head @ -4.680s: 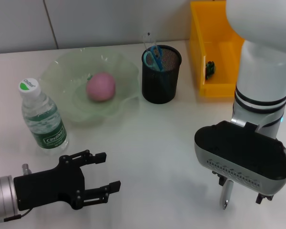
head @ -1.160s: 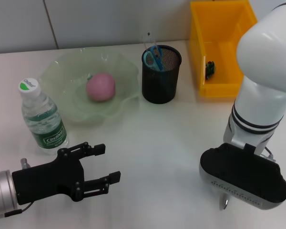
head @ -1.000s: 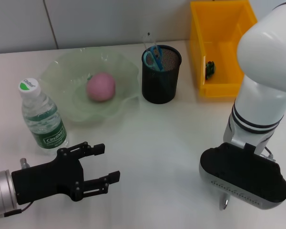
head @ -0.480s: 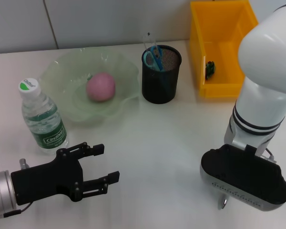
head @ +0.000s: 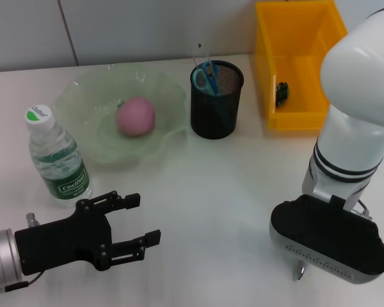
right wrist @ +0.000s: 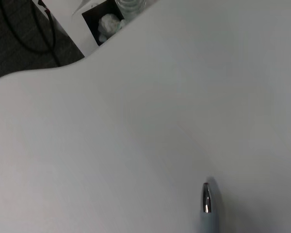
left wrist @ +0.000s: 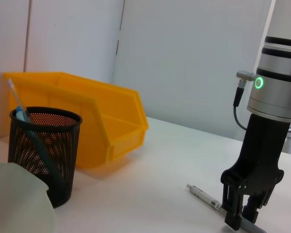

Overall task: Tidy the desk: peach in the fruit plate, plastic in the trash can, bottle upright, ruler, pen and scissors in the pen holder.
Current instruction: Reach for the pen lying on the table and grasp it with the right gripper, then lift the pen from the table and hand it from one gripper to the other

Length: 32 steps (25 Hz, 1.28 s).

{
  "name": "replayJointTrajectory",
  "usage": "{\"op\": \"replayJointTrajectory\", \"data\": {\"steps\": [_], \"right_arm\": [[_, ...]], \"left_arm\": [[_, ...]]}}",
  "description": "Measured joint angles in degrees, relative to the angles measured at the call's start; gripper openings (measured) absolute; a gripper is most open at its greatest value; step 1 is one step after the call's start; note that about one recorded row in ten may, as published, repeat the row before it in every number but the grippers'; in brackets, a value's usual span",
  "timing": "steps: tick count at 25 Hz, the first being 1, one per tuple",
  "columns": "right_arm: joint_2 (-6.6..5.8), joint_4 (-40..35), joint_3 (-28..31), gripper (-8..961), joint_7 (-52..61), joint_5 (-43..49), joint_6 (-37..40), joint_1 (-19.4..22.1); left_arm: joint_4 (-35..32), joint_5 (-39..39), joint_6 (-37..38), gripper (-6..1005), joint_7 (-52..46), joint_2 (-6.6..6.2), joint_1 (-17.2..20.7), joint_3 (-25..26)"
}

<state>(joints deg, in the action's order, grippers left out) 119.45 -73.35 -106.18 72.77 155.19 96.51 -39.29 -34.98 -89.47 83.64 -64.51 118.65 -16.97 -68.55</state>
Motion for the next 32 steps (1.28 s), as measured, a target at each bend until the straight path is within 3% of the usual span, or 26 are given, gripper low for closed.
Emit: {"op": "replayJointTrajectory", "data": {"steps": [10,15,21,23,32], "right_arm": [[0.0,0.03,0.04,335,0.42,0.03,-0.03,0.1],[0.0,0.07,0.0,242,0.5,0.05,-0.09,0.08],[0.0,0.18,-0.08,245,0.67,0.2,-0.12,0.08],[-0.02,0.16,-0.08,179,0.64,0.23,0.07,0.03],[-0.19,-2.91,2.68,136,-0.08,0.21,3.09,-0.37]], "left_arm": [[0.0,0.07,0.04,806,0.0,0.0,-0.29,0.0],[0.0,0.1,0.04,806,0.0,-0.05,-0.37,0.0],[0.0,0.1,0.04,806,0.0,-0.09,-0.44,0.0],[0.0,0.1,0.04,806,0.0,-0.09,-0.44,0.0],[0.0,0.99,0.25,806,0.0,-0.09,-0.43,0.0]]}}
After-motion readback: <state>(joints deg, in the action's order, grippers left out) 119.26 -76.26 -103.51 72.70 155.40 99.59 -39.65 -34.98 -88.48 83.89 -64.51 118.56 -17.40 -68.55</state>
